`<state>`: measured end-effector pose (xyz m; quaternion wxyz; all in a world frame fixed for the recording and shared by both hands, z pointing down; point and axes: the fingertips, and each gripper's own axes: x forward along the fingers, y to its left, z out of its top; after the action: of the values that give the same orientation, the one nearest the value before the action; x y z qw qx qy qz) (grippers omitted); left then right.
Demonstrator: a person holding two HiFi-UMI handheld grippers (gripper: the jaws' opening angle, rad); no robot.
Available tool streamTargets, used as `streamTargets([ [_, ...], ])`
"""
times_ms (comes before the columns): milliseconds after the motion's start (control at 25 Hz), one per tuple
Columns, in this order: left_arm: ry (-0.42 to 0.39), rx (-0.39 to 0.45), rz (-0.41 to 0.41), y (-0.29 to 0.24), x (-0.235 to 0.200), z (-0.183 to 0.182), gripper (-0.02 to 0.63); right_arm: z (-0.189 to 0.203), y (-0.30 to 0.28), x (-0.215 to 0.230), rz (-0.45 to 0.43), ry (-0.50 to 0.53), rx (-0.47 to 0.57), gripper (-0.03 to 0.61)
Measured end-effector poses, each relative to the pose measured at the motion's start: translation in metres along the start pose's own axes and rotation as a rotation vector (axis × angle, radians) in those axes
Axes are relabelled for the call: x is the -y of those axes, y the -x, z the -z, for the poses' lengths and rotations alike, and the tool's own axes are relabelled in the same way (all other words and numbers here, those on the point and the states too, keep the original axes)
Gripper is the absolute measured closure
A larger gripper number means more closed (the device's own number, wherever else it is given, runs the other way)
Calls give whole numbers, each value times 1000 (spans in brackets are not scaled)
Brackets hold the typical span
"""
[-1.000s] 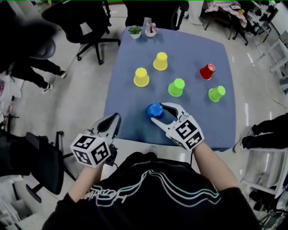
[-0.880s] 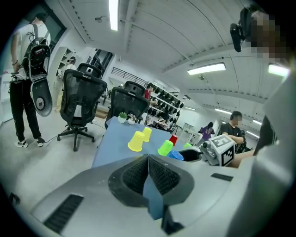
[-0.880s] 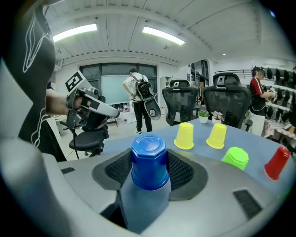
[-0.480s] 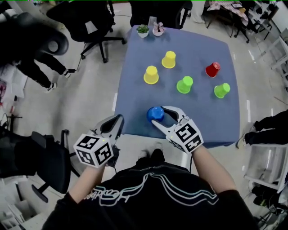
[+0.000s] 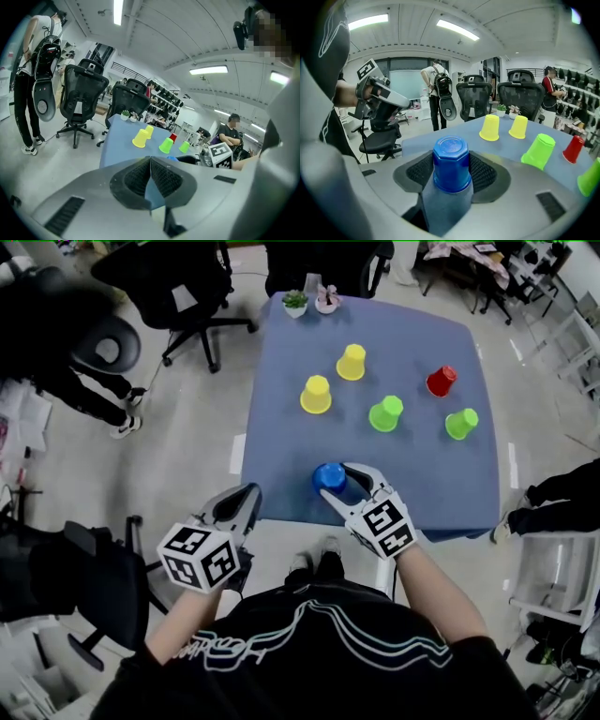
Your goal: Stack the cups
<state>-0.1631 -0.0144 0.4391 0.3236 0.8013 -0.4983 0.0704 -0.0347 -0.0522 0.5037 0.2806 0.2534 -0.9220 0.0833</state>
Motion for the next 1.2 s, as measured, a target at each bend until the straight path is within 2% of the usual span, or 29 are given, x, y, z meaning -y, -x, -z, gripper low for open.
streamTargets([
  [200, -4, 15, -3, 4, -3, -6, 588, 5, -3, 1, 8, 17, -16, 328],
  [600, 8, -13, -26, -3, -10, 1, 589, 5, -3, 3, -28, -51, 8, 327],
  [720, 8, -17, -30, -6, -12, 2, 588, -1, 0, 0, -62, -91, 38, 307],
  [920, 8, -17, -20, -11, -9, -3, 589, -13, 10, -5, -104, -77, 59, 296],
  [1200, 5, -16, -15, -21, -5, -6, 588, -44, 32, 9, -92, -66, 138, 288],
])
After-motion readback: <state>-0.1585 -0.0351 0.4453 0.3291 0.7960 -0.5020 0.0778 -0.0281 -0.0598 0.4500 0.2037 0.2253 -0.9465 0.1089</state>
